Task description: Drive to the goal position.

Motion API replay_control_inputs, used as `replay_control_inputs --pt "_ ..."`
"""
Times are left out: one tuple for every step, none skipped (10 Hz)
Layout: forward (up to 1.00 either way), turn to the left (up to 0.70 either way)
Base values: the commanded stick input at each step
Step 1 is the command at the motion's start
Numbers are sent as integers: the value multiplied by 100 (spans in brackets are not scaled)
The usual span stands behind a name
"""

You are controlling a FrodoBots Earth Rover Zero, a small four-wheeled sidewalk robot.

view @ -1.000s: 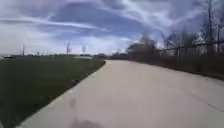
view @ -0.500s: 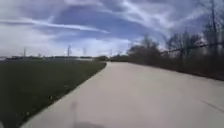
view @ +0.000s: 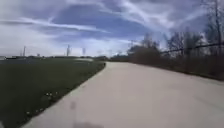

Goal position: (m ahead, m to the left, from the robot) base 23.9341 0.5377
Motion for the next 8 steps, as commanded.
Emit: replay_control_inputs --pt "100 -3" --pt "100 -8" --pt "100 -14" --pt "100 -18" --pt "100 1" --pt "100 1" --pt "100 0" --pt "100 -4"
